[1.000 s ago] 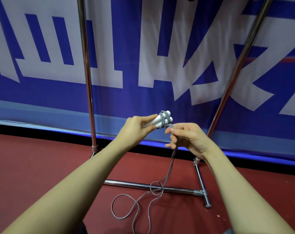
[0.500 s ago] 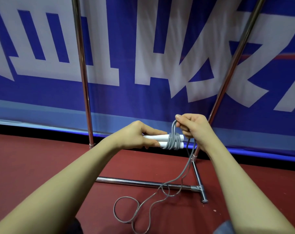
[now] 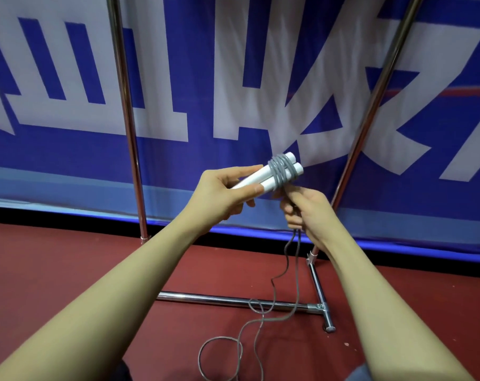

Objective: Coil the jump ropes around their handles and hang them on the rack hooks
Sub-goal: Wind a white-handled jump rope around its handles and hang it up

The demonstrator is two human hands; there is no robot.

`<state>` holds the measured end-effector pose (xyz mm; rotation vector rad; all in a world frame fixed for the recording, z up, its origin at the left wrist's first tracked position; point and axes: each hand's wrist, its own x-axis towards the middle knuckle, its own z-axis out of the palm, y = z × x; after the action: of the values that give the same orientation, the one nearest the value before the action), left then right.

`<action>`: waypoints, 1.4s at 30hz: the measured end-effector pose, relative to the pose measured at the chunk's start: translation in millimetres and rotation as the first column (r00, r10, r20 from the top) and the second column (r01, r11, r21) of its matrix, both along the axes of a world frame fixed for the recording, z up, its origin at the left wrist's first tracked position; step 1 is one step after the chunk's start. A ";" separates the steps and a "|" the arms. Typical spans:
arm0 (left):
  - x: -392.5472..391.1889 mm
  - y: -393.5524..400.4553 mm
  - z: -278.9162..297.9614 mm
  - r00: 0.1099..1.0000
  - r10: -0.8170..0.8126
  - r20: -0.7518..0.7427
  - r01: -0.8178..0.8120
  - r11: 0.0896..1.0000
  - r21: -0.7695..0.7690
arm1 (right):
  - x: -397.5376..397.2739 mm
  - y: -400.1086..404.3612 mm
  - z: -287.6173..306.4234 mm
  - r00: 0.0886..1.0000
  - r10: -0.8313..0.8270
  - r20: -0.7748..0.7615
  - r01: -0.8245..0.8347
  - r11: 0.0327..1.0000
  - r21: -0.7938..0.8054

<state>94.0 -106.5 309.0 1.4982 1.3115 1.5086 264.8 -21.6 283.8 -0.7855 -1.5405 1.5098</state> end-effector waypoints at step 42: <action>2.0 -11.7 -4.1 0.948 -0.283 -0.145 0.272 0.958 -0.095 | 11.5 -1.0 7.6 0.975 -0.164 0.151 0.160 0.986 0.036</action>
<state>95.9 -118.2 304.9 1.7018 1.1706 1.1712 276.3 -22.6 291.5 -1.0085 -1.5619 1.3355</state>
